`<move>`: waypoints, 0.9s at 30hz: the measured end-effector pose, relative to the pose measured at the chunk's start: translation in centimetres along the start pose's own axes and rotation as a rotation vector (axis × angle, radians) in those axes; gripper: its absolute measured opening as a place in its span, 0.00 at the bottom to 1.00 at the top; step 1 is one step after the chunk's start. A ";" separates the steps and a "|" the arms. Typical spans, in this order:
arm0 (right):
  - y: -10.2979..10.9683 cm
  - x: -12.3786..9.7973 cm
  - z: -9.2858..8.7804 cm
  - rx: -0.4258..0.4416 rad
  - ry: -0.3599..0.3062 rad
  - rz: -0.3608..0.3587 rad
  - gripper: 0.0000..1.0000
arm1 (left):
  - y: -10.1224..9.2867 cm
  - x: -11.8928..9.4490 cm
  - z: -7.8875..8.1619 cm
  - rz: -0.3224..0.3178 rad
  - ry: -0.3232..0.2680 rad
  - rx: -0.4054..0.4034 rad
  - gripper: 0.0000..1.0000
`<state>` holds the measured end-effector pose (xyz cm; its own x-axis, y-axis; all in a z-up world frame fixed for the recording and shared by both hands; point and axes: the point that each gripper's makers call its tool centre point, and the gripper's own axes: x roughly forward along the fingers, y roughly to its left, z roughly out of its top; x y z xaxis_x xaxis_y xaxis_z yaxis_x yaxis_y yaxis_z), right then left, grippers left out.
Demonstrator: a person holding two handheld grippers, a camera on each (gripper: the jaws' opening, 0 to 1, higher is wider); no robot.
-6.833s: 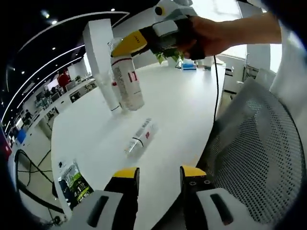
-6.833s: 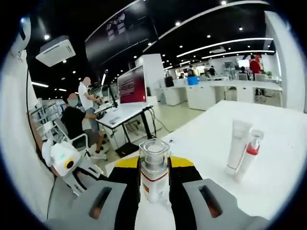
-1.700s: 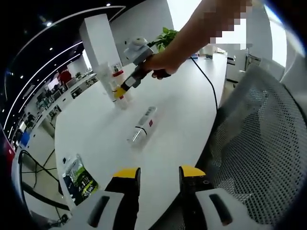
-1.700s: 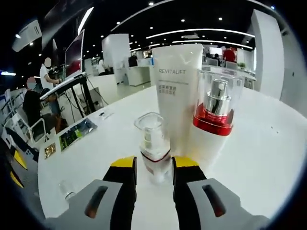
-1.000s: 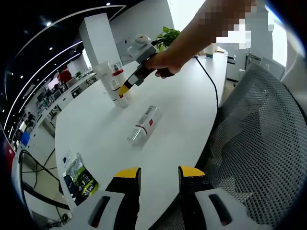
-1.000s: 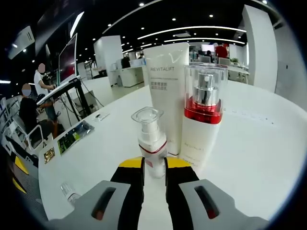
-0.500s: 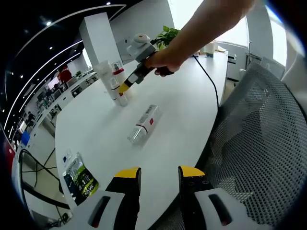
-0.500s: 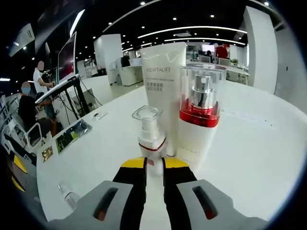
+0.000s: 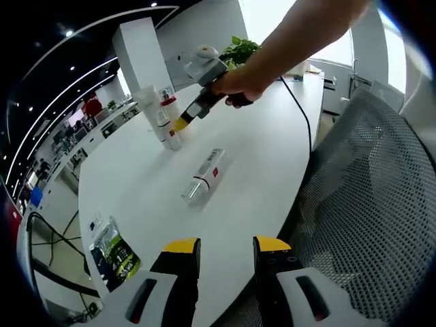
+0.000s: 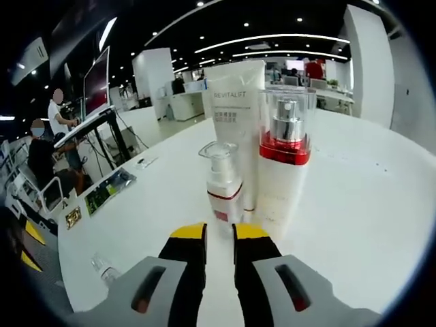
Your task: Arrange the skincare products in the storage area until every visible bottle or jar stands upright without overlapping.
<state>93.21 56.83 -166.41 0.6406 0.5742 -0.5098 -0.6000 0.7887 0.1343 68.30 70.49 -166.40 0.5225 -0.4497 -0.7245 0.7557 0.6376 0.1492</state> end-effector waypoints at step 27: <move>10.3 -3.6 -7.5 -0.249 0.283 0.392 0.29 | -0.2 0.0 0.2 -0.001 -0.006 0.023 0.31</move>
<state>81.13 61.21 -169.57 0.2125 0.7061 -0.6754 -0.8855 0.4314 0.1724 68.18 70.28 -166.28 0.5240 -0.4537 -0.7208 0.7651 0.6226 0.1643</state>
